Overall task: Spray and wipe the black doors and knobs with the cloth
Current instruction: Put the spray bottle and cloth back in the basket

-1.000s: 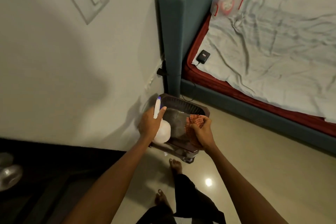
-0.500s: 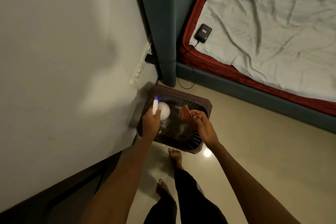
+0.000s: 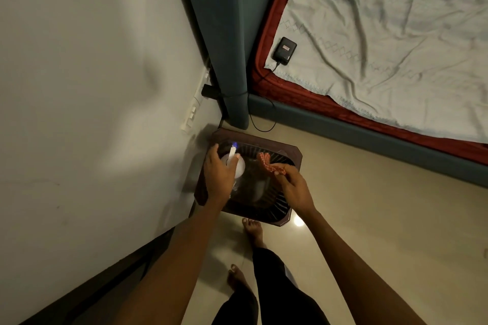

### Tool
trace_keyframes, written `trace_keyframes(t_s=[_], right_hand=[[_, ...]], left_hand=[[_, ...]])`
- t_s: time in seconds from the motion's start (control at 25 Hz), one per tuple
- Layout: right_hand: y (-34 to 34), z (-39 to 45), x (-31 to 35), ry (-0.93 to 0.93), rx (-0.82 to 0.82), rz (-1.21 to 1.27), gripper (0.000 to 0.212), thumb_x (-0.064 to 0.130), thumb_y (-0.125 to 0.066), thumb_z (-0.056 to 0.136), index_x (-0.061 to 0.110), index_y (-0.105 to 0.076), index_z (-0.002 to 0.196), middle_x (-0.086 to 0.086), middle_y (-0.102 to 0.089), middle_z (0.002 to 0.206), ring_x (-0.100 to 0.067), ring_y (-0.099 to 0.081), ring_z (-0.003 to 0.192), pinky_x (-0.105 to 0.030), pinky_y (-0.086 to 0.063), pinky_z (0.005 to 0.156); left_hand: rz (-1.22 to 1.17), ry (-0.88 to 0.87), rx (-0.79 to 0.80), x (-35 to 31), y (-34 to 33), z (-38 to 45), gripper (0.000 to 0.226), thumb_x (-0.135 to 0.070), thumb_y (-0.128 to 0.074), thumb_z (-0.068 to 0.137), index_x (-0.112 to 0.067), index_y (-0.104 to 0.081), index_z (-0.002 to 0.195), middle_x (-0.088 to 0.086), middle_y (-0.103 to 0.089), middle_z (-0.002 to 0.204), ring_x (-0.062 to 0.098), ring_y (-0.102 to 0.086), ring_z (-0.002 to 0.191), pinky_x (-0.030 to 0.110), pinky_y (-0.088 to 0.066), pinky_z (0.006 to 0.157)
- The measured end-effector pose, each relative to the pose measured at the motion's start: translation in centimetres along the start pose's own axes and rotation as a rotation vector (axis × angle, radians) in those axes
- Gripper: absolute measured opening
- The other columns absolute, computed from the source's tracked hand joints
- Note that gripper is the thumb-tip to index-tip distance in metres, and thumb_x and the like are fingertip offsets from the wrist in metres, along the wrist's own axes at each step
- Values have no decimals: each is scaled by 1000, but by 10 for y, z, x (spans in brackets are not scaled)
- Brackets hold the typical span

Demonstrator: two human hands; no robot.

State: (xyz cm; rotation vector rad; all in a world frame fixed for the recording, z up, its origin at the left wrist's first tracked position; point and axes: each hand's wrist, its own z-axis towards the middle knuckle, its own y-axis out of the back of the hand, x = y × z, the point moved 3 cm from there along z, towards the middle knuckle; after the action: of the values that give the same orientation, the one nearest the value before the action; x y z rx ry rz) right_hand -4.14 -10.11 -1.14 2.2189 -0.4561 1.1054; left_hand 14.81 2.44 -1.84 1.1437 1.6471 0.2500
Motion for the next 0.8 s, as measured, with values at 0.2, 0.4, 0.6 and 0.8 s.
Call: trace_keyframes(t_s=[0.2, 0.4, 0.6, 0.8], right_hand=[[11, -18, 5, 345, -118, -504, 28, 23, -65, 98, 27, -73, 125, -2, -59, 112, -20, -51, 97, -29, -45, 78], [5, -51, 11, 577, -98, -597, 27, 9, -72, 90, 21, -77, 114, 0, -69, 111, -22, -59, 89, -33, -52, 67], [-1, -70, -4, 484, -20, -627, 33, 34, -45, 100, 24, -72, 117, 6, -68, 118, -19, -67, 92, -34, -58, 67], [0, -70, -20, 112, -89, -283, 19, 16, -60, 101, 28, -68, 115, 9, -69, 115, -9, -64, 98, -27, -57, 83]], left_hand=[[-256, 61, 140, -18, 8, -68, 40, -54, -50, 98, -17, -65, 101, 6, -71, 94, 15, -67, 79, 40, -61, 76], [-640, 735, 652, -7, -6, -82, 51, -54, -69, 87, -12, -61, 115, 15, -69, 106, 33, -69, 96, 44, -61, 78], [-526, 729, 521, 8, -19, -72, 30, -13, -62, 96, -4, -61, 124, 14, -69, 91, 25, -66, 77, 35, -56, 60], [-405, 571, 448, 6, -16, -73, 21, -19, -62, 97, -8, -64, 115, 8, -71, 88, 19, -68, 74, 30, -58, 65]])
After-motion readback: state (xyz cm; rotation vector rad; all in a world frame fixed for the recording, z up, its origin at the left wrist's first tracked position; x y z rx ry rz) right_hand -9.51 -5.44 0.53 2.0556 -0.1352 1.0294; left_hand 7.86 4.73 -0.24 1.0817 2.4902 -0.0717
